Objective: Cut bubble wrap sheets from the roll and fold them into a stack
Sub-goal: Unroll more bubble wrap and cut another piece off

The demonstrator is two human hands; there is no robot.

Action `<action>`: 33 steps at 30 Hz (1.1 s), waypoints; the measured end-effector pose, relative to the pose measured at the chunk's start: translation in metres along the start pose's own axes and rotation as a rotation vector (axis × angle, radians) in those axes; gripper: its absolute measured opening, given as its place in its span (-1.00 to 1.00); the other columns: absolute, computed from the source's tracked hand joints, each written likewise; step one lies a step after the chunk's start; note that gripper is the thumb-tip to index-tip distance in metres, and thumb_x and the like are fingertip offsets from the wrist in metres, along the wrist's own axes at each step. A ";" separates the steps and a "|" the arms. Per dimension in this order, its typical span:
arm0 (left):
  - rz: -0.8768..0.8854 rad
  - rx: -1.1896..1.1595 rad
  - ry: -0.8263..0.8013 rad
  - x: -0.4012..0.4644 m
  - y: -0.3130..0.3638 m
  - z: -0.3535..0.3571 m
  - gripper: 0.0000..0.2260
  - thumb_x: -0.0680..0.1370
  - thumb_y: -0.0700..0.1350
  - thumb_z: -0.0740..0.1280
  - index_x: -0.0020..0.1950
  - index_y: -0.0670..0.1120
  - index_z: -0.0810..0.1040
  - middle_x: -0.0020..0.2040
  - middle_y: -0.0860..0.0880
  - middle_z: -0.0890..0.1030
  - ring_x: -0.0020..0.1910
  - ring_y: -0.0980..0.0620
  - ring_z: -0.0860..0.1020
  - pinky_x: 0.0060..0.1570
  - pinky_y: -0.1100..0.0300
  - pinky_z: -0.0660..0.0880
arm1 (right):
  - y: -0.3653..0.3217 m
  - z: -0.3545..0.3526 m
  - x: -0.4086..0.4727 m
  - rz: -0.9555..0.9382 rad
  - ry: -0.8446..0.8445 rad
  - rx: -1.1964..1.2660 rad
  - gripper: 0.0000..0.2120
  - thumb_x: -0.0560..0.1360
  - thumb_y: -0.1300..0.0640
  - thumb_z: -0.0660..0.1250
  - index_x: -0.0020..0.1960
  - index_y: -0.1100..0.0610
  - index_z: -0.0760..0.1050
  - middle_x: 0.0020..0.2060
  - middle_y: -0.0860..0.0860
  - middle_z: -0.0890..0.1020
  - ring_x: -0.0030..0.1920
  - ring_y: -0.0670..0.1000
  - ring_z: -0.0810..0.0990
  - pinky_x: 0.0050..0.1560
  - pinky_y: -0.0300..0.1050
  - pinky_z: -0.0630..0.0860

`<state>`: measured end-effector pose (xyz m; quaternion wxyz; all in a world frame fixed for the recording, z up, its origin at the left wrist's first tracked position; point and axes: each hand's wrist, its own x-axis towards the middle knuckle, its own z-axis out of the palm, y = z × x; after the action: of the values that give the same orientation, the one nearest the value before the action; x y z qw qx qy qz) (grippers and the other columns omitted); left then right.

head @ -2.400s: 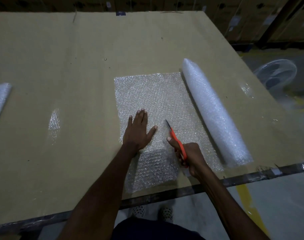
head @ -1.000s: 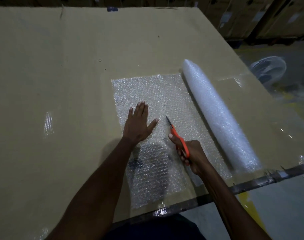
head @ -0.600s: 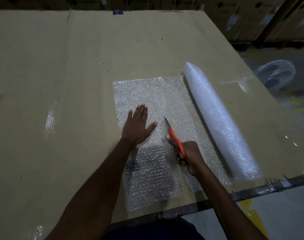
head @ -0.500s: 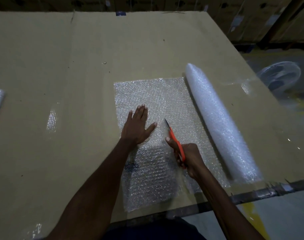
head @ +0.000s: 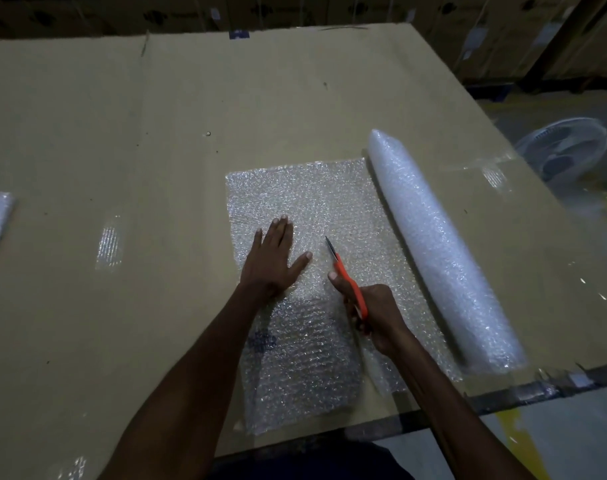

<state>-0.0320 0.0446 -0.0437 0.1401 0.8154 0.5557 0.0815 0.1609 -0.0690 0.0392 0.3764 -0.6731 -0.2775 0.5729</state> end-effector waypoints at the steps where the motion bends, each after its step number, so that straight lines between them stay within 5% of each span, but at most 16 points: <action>1: -0.006 -0.001 -0.002 0.000 0.000 0.000 -0.23 0.60 0.34 -0.09 0.65 -0.14 -0.07 0.65 -0.08 -0.12 0.61 0.03 -0.17 0.55 -0.01 -0.26 | -0.003 0.002 0.001 0.005 0.004 -0.005 -0.50 0.34 -0.15 0.61 -0.46 0.18 0.49 -0.55 0.10 0.44 -0.59 0.00 0.32 -0.54 -0.25 0.20; 9: -0.024 -0.053 -0.029 0.002 -0.003 0.000 -0.22 0.61 0.36 -0.05 0.65 -0.13 -0.10 0.65 -0.03 -0.16 0.61 0.05 -0.20 0.56 -0.05 -0.26 | -0.005 0.008 0.008 0.020 0.024 0.022 -0.53 0.33 -0.09 0.63 -0.46 0.18 0.47 -0.53 0.12 0.44 -0.59 0.00 0.32 -0.56 -0.28 0.19; 15: -0.115 -0.326 -0.022 0.011 -0.003 -0.011 -0.31 0.65 0.31 -0.09 0.65 -0.09 0.03 0.65 -0.01 -0.02 0.61 0.07 -0.11 0.54 -0.01 -0.25 | -0.012 0.012 0.012 0.022 0.030 0.016 -0.52 0.32 -0.15 0.63 -0.47 0.13 0.48 -0.51 0.13 0.45 -0.56 0.01 0.34 -0.52 -0.25 0.20; 21: -0.068 -0.162 0.078 0.032 -0.012 -0.007 -0.38 0.69 0.21 -0.06 0.63 -0.15 0.07 0.65 -0.09 0.03 0.62 -0.02 -0.08 0.55 -0.07 -0.20 | -0.012 0.007 0.009 0.030 0.019 -0.014 -0.51 0.33 -0.16 0.61 -0.55 0.10 0.49 -0.53 0.12 0.47 -0.58 0.00 0.35 -0.53 -0.25 0.18; 33: -0.024 -0.002 0.055 0.041 -0.019 0.000 -0.34 0.67 0.23 -0.08 0.64 -0.16 0.02 0.65 -0.11 -0.01 0.62 -0.03 -0.08 0.55 -0.09 -0.17 | -0.017 0.011 0.021 0.044 0.005 0.045 -0.57 0.38 -0.06 0.61 -0.23 0.31 0.60 -0.51 0.13 0.47 -0.59 -0.01 0.32 -0.59 -0.30 0.18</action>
<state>-0.0338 0.0895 -0.0512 0.1263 0.8059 0.5692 0.1028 0.1553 -0.0401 0.0410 0.3795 -0.6718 -0.2486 0.5856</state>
